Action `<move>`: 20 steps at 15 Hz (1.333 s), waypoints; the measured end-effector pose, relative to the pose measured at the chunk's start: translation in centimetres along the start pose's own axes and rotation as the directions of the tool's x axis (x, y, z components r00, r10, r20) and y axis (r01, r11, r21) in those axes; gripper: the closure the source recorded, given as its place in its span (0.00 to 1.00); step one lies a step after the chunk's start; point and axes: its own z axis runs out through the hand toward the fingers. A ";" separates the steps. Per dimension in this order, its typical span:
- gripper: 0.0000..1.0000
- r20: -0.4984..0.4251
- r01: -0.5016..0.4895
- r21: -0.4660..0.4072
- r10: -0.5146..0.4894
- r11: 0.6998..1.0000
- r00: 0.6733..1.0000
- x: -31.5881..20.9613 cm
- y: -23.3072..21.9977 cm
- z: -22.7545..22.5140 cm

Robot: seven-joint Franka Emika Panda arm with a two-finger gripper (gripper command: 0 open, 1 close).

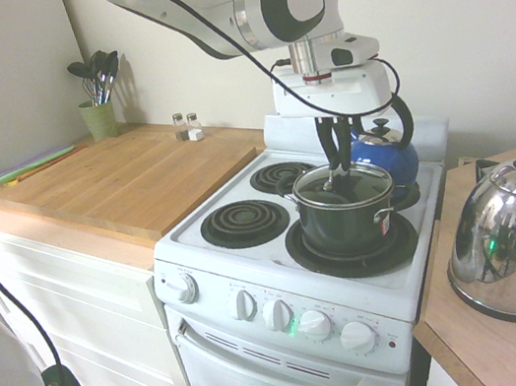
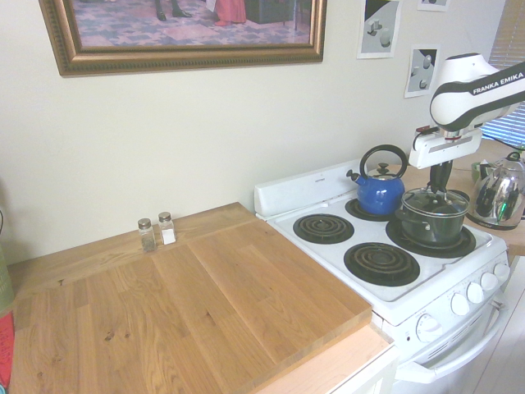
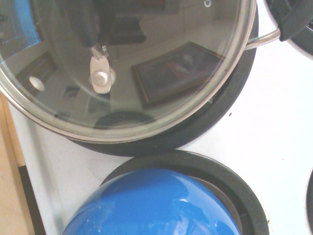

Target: Cover the lid of the pot

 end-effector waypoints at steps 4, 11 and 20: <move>0.00 0.002 -0.003 0.003 0.003 1.000 1.000 0.0 0.0 0.0; 0.00 0.007 -0.005 0.001 0.005 1.000 1.000 0.0 -0.1 0.1; 0.00 -0.023 -0.025 0.054 0.027 0.998 0.999 0.6 0.1 -3.8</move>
